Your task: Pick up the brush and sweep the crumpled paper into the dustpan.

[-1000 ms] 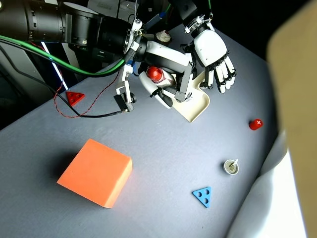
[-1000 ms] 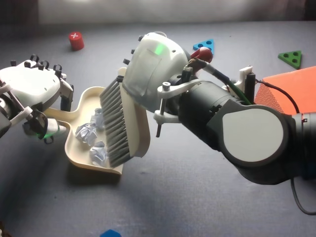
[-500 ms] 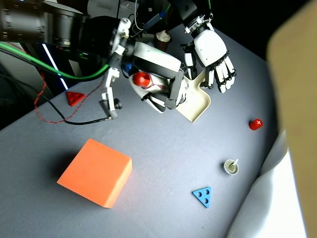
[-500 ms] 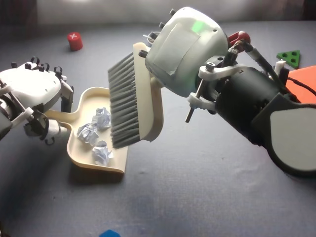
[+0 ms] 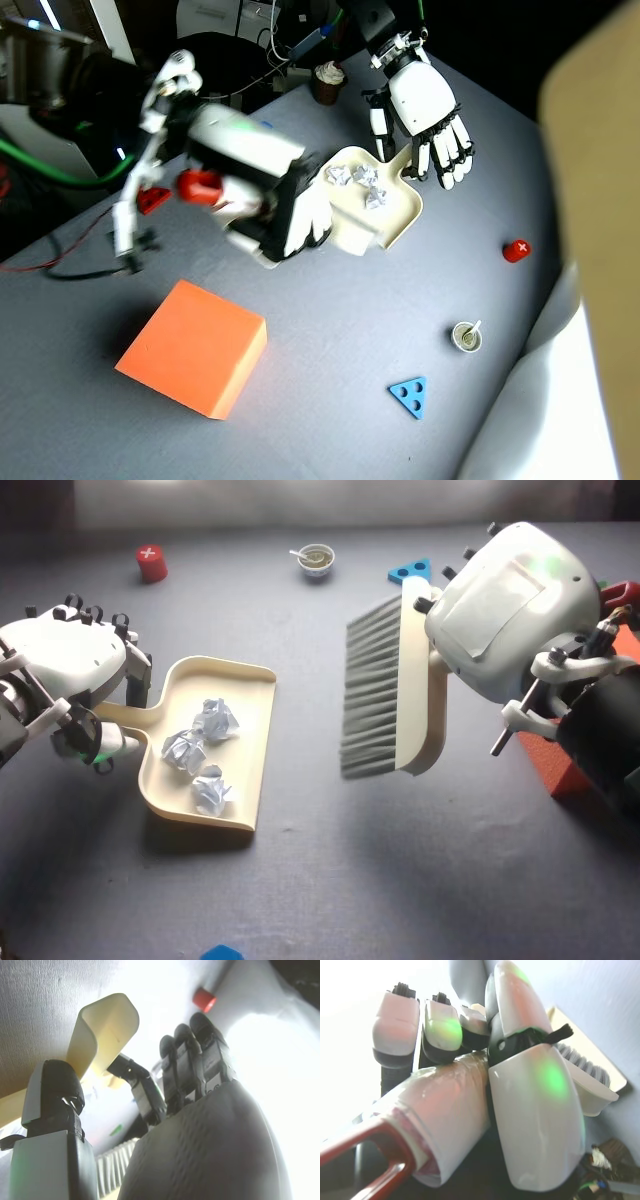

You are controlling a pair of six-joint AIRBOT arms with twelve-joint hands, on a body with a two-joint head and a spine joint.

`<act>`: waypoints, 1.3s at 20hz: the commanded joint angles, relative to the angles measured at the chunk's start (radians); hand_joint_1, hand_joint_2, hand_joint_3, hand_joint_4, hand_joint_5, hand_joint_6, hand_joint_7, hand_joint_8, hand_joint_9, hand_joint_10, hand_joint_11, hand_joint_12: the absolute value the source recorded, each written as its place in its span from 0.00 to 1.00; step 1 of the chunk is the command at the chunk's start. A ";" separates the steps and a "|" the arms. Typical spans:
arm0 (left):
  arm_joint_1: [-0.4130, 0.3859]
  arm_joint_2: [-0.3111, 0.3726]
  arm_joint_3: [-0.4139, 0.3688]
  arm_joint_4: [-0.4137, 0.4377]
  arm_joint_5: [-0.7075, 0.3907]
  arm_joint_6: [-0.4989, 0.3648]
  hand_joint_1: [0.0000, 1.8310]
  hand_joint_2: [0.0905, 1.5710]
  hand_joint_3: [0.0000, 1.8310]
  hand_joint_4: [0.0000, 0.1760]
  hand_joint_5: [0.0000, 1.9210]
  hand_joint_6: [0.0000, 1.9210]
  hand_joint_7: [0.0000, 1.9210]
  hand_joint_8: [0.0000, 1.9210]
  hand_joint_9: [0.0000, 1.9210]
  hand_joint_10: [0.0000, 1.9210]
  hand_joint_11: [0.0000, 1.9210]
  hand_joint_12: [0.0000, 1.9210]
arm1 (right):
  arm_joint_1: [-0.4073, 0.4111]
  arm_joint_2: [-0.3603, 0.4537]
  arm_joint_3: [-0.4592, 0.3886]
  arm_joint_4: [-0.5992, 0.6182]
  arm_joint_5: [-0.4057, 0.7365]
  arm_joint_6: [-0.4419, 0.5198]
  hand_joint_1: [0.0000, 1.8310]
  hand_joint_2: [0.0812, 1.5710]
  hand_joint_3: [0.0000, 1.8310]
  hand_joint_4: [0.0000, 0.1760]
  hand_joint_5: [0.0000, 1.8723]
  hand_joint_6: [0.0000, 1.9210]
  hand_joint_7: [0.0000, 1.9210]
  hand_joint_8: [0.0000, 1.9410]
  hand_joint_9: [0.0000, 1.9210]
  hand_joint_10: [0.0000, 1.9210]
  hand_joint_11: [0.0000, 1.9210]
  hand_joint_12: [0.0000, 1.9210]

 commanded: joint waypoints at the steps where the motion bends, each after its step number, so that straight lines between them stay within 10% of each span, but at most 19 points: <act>1: -0.005 0.003 0.004 0.039 -0.093 0.006 0.55 0.73 0.00 0.49 0.45 0.61 0.16 0.00 0.13 0.00 0.00 0.31 | 0.007 0.010 -0.009 -0.089 -0.074 -0.019 0.75 0.76 0.00 0.31 0.43 1.00 0.56 1.00 0.71 1.00 0.75 1.00; 2: -0.006 0.003 0.004 0.038 -0.093 0.006 0.54 0.74 0.00 0.66 0.44 0.62 0.15 0.00 0.11 0.00 0.00 0.28 | 0.007 0.011 -0.011 -0.073 -0.077 -0.026 0.76 0.76 0.00 0.31 0.44 1.00 0.56 1.00 0.71 1.00 0.76 1.00; 3: -0.006 0.004 0.003 0.038 -0.093 0.006 0.53 0.71 0.00 0.24 0.39 0.26 0.14 0.00 0.10 0.00 0.00 0.27 | 0.007 0.011 -0.013 -0.069 -0.077 -0.031 0.75 0.76 0.00 0.29 0.46 1.00 0.56 1.00 0.71 1.00 0.76 1.00; 4: -0.006 0.004 0.003 0.038 -0.093 0.006 0.53 0.70 0.00 0.24 0.40 0.09 0.14 0.00 0.10 0.00 0.00 0.28 | 0.005 0.011 -0.017 -0.069 -0.077 -0.038 0.75 0.76 0.00 0.27 0.46 1.00 0.57 1.00 0.71 1.00 0.76 1.00; 6: -0.007 0.003 0.001 0.038 -0.095 0.006 0.53 0.70 0.00 0.24 0.40 0.09 0.14 0.00 0.10 0.00 0.00 0.28 | -0.001 0.009 -0.027 -0.069 -0.073 -0.061 0.75 0.76 0.00 0.27 0.46 1.00 0.57 1.00 0.71 1.00 0.76 1.00; 7: -0.007 0.003 0.001 0.038 -0.095 0.006 0.50 0.65 0.00 0.67 0.29 0.02 0.13 0.00 0.10 0.00 0.00 0.31 | -0.002 0.006 -0.030 -0.069 -0.072 -0.073 0.74 0.76 0.00 0.26 0.46 1.00 0.58 1.00 0.72 1.00 0.76 1.00; 9: -0.009 0.003 0.002 0.038 -0.095 0.006 0.48 0.58 0.00 0.84 0.16 0.00 0.10 0.00 0.10 0.00 0.00 0.32 | -0.006 0.004 -0.034 -0.069 -0.071 -0.078 0.74 0.76 0.00 0.31 0.46 1.00 0.58 1.00 0.71 1.00 0.76 1.00; 10: -0.009 0.003 0.002 0.038 -0.095 0.006 0.47 0.56 0.00 0.87 0.12 0.00 0.08 0.00 0.09 0.00 0.00 0.29 | -0.006 0.004 -0.035 -0.069 -0.070 -0.078 0.74 0.74 0.00 0.34 0.45 1.00 0.58 1.00 0.70 1.00 0.76 1.00; 11: -0.010 0.003 0.001 0.038 -0.095 0.006 0.47 0.56 0.00 0.86 0.13 0.00 0.08 0.00 0.09 0.00 0.00 0.28 | -0.006 0.004 -0.039 -0.069 -0.066 -0.080 0.63 0.77 0.00 0.00 0.42 0.76 0.59 1.00 0.71 1.00 0.76 1.00; 13: -0.012 0.003 0.001 0.041 -0.096 0.006 0.48 0.56 0.00 0.83 0.13 0.00 0.08 0.00 0.08 0.00 0.00 0.26 | -0.010 0.006 -0.045 -0.069 -0.064 -0.087 0.63 0.70 0.00 0.00 0.52 0.51 0.61 1.00 0.70 1.00 0.75 1.00; 15: -0.016 0.006 0.002 0.047 -0.095 0.006 0.45 0.57 0.00 0.88 0.13 0.00 0.09 0.00 0.08 0.00 0.00 0.27 | -0.014 0.008 -0.050 -0.069 -0.064 -0.089 0.51 0.57 0.00 0.00 0.46 0.99 0.50 1.00 0.56 1.00 0.62 1.00; 16: -0.020 0.009 0.002 0.049 -0.091 0.008 0.45 0.57 0.00 0.89 0.13 0.00 0.09 0.00 0.09 0.00 0.00 0.26 | -0.016 0.009 -0.052 -0.069 -0.064 -0.089 0.45 0.52 0.00 0.14 0.40 1.00 0.41 1.00 0.43 1.00 0.44 1.00; 18: -0.048 0.023 -0.004 0.051 -0.070 0.031 0.45 0.57 0.00 0.89 0.14 0.00 0.09 0.00 0.09 0.00 0.00 0.26 | -0.017 0.012 -0.056 -0.068 -0.062 -0.095 0.49 0.48 0.00 0.00 0.24 1.00 0.29 1.00 0.28 1.00 0.25 1.00; 19: -0.064 0.030 -0.008 0.049 -0.060 0.047 0.44 0.58 0.00 0.89 0.13 0.00 0.09 0.00 0.08 0.00 0.00 0.25 | -0.017 0.015 -0.059 -0.064 -0.059 -0.103 0.36 0.49 0.00 0.01 0.21 0.58 0.22 0.62 0.20 0.73 0.11 0.89; 20: -0.076 0.036 -0.013 0.044 -0.053 0.058 0.44 0.58 0.00 0.89 0.13 0.00 0.09 0.00 0.08 0.00 0.00 0.25 | -0.017 0.018 -0.061 -0.057 -0.057 -0.110 0.36 0.49 0.00 0.01 0.21 0.58 0.22 0.62 0.20 0.73 0.11 0.89; 21: -0.096 0.048 -0.023 0.038 -0.041 0.076 0.45 0.58 0.00 0.86 0.14 0.00 0.09 0.00 0.09 0.00 0.00 0.26 | -0.017 0.020 -0.065 -0.043 -0.054 -0.121 0.24 0.49 0.00 0.00 0.24 0.08 0.27 0.09 0.26 0.19 0.12 0.50; 23: -0.139 0.073 -0.051 0.010 -0.025 0.119 0.42 0.59 0.00 0.88 0.13 0.00 0.09 0.00 0.09 0.00 0.00 0.27 | -0.016 0.033 -0.077 -0.018 -0.046 -0.139 0.15 0.47 0.00 0.00 0.15 0.00 0.17 0.00 0.18 0.01 0.13 0.18; 26: -0.204 0.103 -0.096 -0.055 0.004 0.212 0.42 0.61 0.00 0.83 0.14 0.00 0.08 0.00 0.09 0.00 0.00 0.27 | -0.017 0.065 -0.100 -0.004 -0.018 -0.132 0.05 0.47 0.00 0.00 0.10 0.00 0.11 0.00 0.10 0.00 0.09 0.05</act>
